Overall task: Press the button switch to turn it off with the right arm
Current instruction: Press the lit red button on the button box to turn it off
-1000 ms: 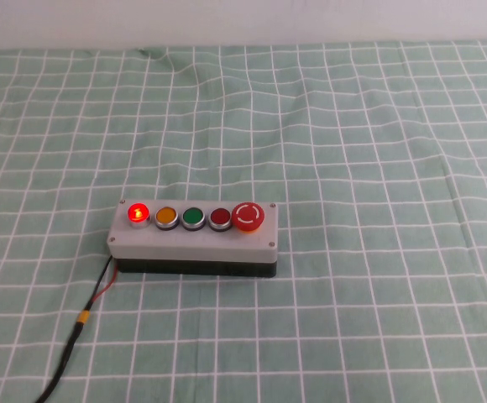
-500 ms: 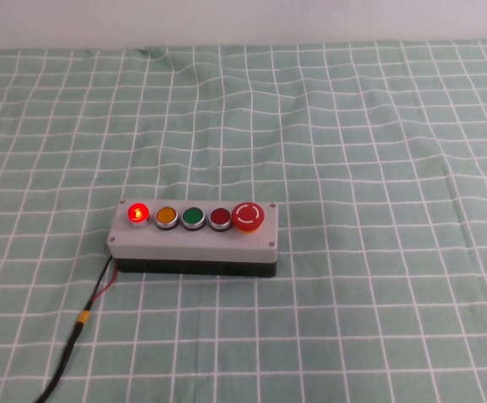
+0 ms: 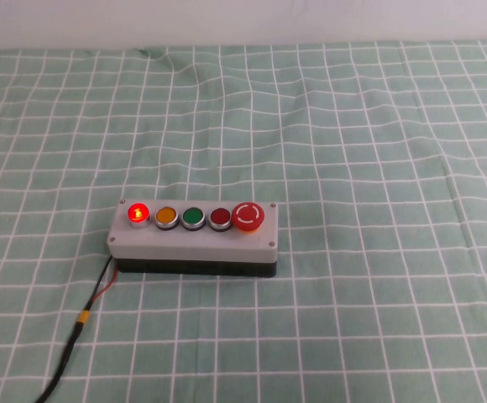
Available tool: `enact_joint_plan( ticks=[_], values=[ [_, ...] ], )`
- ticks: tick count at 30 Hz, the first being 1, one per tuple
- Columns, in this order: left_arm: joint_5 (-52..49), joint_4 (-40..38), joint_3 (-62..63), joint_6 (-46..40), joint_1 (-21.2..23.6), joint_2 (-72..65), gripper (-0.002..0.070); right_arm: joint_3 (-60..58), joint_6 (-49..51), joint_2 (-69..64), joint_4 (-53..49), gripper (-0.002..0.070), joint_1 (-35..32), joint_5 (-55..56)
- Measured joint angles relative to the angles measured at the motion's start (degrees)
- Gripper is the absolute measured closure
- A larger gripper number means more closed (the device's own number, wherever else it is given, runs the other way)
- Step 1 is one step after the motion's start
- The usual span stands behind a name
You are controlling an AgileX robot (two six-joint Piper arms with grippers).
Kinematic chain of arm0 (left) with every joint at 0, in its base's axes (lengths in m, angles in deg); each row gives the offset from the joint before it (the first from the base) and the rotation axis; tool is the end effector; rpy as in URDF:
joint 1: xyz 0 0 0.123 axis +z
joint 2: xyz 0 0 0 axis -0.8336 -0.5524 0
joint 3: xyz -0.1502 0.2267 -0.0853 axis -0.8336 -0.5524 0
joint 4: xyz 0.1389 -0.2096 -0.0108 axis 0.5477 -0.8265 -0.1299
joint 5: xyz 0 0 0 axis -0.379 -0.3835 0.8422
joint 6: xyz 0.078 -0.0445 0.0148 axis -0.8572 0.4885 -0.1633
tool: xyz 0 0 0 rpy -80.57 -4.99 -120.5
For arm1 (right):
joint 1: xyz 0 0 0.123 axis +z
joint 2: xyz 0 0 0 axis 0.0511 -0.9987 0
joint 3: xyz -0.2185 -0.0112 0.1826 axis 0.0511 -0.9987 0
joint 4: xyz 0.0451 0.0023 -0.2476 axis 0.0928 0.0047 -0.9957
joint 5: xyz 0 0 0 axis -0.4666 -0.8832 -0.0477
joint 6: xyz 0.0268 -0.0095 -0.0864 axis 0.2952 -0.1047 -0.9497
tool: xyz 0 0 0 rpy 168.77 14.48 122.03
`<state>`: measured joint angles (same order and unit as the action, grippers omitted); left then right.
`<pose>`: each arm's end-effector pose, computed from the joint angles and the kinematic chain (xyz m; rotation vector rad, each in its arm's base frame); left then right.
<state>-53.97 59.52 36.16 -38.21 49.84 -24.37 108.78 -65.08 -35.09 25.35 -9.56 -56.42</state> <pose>0.0517 -0.0051 0.1700 0.1526 1.8800 -0.0342 0.2394 0.0240 0.3255 0.0058 2.1926 0.7107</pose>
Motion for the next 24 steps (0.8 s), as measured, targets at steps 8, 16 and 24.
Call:
enact_joint_plan(
  ticks=[8,16,24],
  values=[
    [0.00,0.00,0.00,0.00,0.00,0.00,0.0678,4.28,-6.23,-10.25,1.62,0.0688,11.79,3.18],
    [0.00,0.00,0.00,0.00,0.00,0.00,0.0678,17.18,-4.94,-21.74,-2.12,0.0688,28.01,6.92],
    [0.00,0.00,0.00,0.00,0.00,0.00,0.0678,37.35,3.28,-36.08,-14.29,0.0688,40.32,5.26]
  ],
)
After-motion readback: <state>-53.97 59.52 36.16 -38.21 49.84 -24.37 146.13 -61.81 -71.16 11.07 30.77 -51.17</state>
